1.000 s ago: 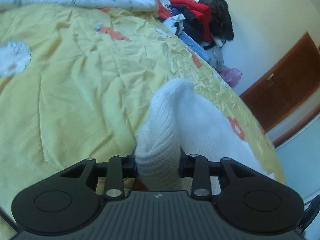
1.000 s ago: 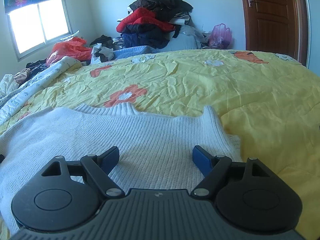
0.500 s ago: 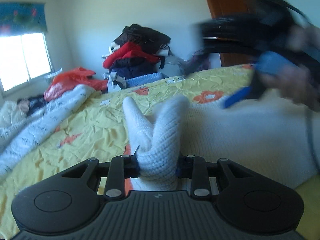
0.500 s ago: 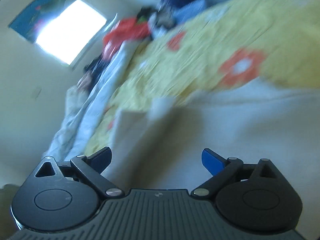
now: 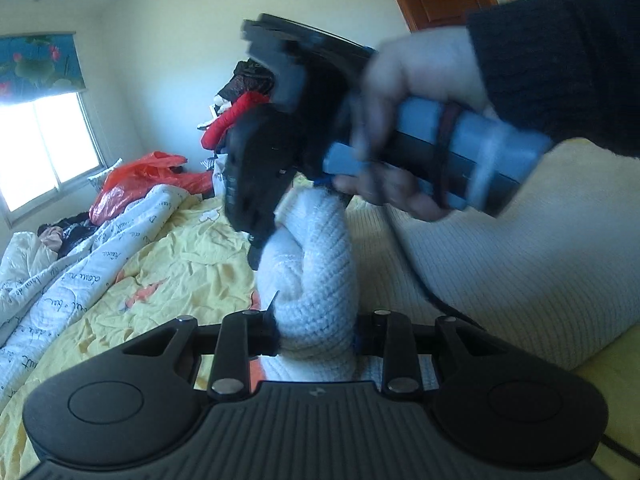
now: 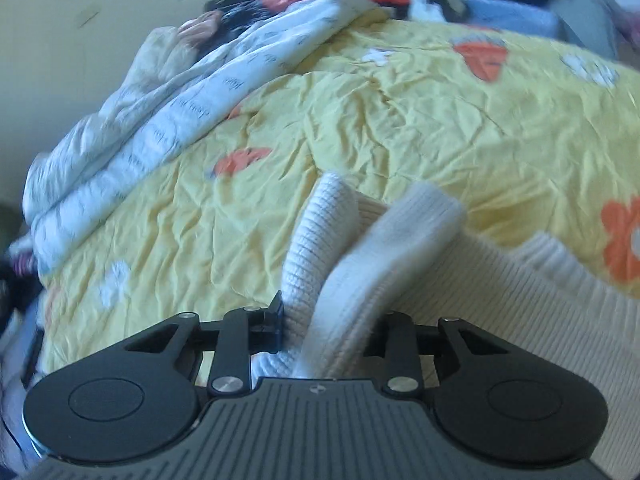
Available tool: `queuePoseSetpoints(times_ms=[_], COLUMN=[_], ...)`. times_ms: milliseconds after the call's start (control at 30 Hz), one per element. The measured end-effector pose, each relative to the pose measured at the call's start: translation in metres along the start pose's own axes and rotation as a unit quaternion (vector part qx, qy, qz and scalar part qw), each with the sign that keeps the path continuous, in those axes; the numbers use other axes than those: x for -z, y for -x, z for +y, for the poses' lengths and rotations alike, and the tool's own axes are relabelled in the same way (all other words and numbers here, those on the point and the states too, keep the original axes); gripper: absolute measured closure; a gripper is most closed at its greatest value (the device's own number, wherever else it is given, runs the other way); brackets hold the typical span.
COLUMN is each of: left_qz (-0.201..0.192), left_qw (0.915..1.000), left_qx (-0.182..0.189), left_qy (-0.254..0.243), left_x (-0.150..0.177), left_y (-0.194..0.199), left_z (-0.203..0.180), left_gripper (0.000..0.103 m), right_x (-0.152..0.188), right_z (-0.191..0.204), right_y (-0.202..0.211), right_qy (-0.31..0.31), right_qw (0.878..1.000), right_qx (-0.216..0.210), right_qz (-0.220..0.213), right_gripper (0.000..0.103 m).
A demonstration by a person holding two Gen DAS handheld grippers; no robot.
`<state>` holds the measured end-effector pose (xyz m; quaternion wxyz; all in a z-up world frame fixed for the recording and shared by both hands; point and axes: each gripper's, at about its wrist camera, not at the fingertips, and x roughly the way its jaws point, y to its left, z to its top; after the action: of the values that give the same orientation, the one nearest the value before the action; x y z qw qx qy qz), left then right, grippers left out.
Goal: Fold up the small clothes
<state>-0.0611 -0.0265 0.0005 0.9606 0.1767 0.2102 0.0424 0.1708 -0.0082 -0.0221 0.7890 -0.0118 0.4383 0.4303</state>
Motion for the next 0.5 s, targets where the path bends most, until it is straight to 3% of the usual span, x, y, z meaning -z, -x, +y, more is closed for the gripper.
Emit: queuePoseSetpoints(times_ms=[167, 267, 367, 500], left_qz=[-0.02, -0.048, -0.079, -0.109], left_qw=[0.9994, 0.9963, 0.9892, 0.9734], left_qx=[0.026, 0.07, 0.121, 0.198], left_qy=[-0.008, -0.013, -0.022, -0.037], left_x=[-0.014, -0.032, -0.05, -0.069], left_y=[0.013, 0.023, 0.033, 0.043], left_z=[-0.009, -0.029, -0.06, -0.105], left_gripper=[0.074, 0.074, 0.074, 0.074], right_x=[0.015, 0.026, 0.04, 0.072], right_z=[-0.028, -0.048, -0.07, -0.114], right_y=[0.046, 0.095, 0.147, 0.206], right_qy=[0.007, 0.018, 0.021, -0.011], right_qw=[1.0, 0.999, 0.998, 0.995], right_qx=[-0.006, 0.018, 0.044, 0.084], right_qz=[-0.02, -0.032, -0.046, -0.058], right_gripper=[0.073, 0.074, 0.073, 0.074])
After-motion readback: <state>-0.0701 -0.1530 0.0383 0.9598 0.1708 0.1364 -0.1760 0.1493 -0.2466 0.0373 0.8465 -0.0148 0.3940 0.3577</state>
